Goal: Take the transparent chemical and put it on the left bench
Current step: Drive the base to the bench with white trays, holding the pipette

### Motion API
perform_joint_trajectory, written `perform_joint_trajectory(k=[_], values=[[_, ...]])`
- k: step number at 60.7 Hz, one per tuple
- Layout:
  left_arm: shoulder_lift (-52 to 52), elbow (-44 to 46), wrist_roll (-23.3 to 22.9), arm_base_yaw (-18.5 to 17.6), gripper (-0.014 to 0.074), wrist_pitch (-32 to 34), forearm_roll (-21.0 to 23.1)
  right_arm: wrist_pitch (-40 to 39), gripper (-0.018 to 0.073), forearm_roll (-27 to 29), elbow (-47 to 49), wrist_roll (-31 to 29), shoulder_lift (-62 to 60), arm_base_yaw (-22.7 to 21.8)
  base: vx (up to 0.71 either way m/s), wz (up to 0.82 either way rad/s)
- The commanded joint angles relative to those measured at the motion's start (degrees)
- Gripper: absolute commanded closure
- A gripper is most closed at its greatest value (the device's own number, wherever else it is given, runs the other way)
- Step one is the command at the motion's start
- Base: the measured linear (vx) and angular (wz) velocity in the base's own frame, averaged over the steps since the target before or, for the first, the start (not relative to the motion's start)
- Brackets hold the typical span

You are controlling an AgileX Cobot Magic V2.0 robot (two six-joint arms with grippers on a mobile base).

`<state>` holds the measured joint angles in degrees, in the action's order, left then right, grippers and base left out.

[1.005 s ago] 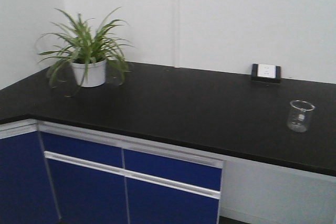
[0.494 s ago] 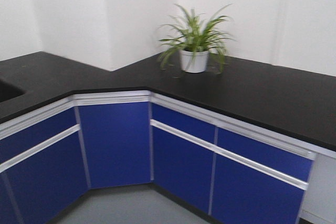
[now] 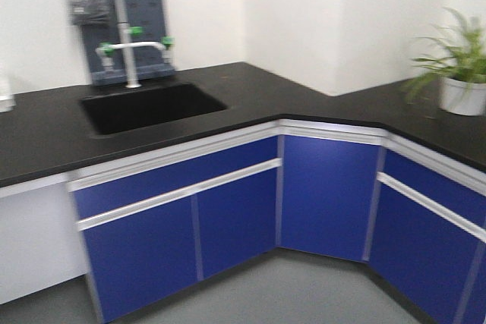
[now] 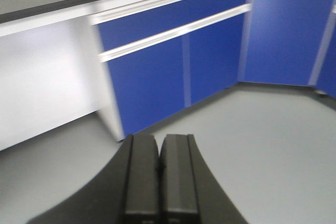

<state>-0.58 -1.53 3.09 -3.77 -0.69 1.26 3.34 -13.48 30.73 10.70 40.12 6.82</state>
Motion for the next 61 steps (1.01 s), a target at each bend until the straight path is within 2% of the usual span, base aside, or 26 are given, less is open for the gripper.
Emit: perform_joint_trajectory(k=[1,27,61], values=[[-1.1,-0.93,-0.45,-0.1,0.06,4.49,0.04,-4.34,0.0562,-0.14,1.73,-0.36,-0.29,0.03,-0.12,0.79],[-1.1,-0.93,-0.45,-0.1,0.06,4.49,0.04,-4.32,0.0562,-0.14,1.73,-0.36,-0.29,0.03,-0.03,0.74],[-1.1,-0.93,-0.45,-0.1,0.06,4.49,0.04,-4.32,0.0562,-0.14,1.73,-0.36,-0.29,0.03,0.16,0.56]])
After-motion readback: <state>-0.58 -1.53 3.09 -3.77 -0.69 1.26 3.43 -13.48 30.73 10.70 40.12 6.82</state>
